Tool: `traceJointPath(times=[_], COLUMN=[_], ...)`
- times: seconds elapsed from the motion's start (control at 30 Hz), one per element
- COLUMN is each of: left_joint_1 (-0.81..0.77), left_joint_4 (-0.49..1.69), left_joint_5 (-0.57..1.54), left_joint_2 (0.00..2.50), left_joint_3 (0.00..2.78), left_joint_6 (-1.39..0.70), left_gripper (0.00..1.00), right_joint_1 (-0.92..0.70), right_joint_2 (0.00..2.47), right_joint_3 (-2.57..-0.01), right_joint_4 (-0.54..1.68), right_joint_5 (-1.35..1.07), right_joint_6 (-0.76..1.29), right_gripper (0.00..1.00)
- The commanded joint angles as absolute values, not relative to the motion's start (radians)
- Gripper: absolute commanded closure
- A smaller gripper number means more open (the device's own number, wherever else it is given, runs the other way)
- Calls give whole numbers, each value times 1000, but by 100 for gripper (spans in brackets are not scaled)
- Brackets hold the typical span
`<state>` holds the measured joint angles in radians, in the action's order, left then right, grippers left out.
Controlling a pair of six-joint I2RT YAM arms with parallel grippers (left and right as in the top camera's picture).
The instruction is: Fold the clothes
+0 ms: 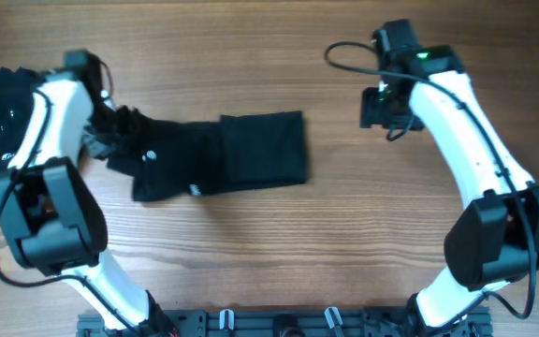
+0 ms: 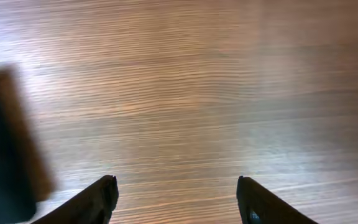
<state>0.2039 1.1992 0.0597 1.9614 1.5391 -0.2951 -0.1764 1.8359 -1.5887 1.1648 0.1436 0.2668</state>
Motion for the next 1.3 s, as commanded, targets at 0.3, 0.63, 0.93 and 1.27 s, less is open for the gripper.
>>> traceJointPath(times=[0.3, 0.63, 0.93, 1.27], left_joint_1=[-382, -605, -223, -89], left_joint_4=[1102, 931, 1010, 968], left_joint_5=[328, 215, 276, 558], left_joint_2=[1886, 1963, 1871, 2080], left_joint_3=[1687, 1697, 1730, 1555], left_joint_6=[-376, -354, -404, -208], left_gripper=[92, 41, 24, 11], right_joint_1=[-98, -98, -101, -102], right_joint_2=[1825, 1825, 1825, 1827], right_joint_3=[-1597, -1597, -1596, -1595], right_joint_4=[1164, 1186, 1189, 1180], right_joint_5=[65, 17, -346, -346], right_joint_6=[182, 156, -68, -22], right_gripper=[32, 30, 24, 21])
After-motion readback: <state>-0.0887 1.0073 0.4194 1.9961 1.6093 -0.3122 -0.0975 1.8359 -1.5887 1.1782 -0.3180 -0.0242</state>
